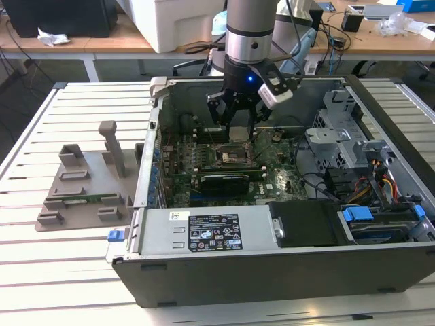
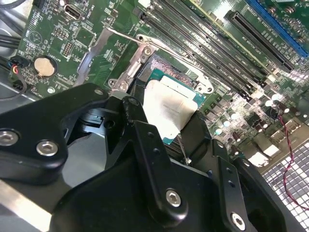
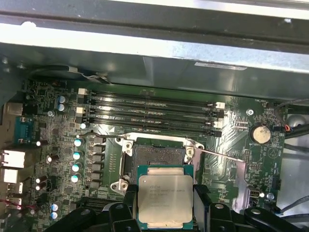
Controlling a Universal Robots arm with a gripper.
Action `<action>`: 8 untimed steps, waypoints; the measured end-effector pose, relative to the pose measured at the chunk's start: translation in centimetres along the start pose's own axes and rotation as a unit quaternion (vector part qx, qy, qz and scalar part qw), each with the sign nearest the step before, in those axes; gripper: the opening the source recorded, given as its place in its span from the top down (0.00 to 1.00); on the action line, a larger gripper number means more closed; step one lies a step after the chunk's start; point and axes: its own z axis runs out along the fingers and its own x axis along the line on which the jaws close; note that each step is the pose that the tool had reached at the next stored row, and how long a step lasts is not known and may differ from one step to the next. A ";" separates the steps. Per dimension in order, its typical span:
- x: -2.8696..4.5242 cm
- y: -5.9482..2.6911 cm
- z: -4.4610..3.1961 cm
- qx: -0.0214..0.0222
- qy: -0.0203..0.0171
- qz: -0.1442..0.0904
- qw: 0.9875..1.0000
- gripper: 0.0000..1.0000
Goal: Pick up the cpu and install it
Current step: 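Place the cpu into insertion slot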
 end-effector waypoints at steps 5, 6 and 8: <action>0.00 0.00 0.00 0.001 0.001 0.043 0.999 0.45; -0.01 0.00 0.00 0.001 0.001 0.047 0.999 0.45; -0.01 0.00 0.01 0.001 0.001 0.057 0.998 0.45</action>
